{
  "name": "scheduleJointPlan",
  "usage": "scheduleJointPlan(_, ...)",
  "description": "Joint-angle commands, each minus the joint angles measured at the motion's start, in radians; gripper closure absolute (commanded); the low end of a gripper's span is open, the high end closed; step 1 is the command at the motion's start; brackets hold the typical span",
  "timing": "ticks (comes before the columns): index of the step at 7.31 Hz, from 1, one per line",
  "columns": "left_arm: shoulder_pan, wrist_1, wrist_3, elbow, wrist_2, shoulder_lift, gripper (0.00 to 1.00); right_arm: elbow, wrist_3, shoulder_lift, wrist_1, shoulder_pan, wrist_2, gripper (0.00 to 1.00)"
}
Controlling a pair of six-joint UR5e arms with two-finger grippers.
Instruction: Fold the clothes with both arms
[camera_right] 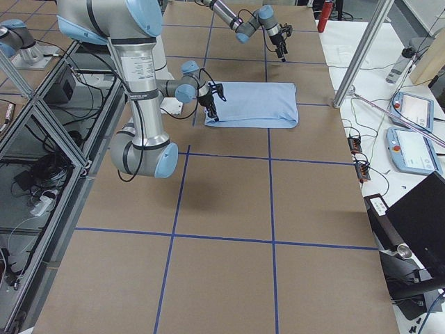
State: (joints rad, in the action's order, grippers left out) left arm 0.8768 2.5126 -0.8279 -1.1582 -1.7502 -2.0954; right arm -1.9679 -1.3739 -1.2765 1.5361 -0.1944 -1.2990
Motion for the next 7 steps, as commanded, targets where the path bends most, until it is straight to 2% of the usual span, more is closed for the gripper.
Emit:
scheduleJointPlan(1,-0.002,0.000,-0.002,0.000,0.000,0.000,0.00,-0.006,-0.076,-0.023,-0.004,0.010,0.012,1.00)
scheduleJointPlan(2,-0.002,0.000,-0.002,0.000,0.000,0.000,0.00,-0.005,-0.077,-0.023,-0.004,0.013,0.015,0.85)
scheduleJointPlan(3,-0.002,0.000,-0.002,0.000,0.000,0.000,0.00,-0.003,-0.076,-0.023,-0.005,0.013,0.018,0.01)
scheduleJointPlan(5,-0.002,0.000,-0.002,-0.015,0.000,0.000,0.00,-0.031,-0.070,-0.011,-0.007,0.013,0.007,0.00)
scheduleJointPlan(6,-0.002,-0.002,-0.007,-0.049,-0.005,0.002,0.00,-0.079,-0.065,-0.010,-0.008,-0.003,0.001,0.00)
scheduleJointPlan(7,-0.004,-0.003,-0.049,-0.072,-0.056,0.012,0.00,-0.107,-0.071,-0.010,-0.051,-0.025,-0.023,0.00)
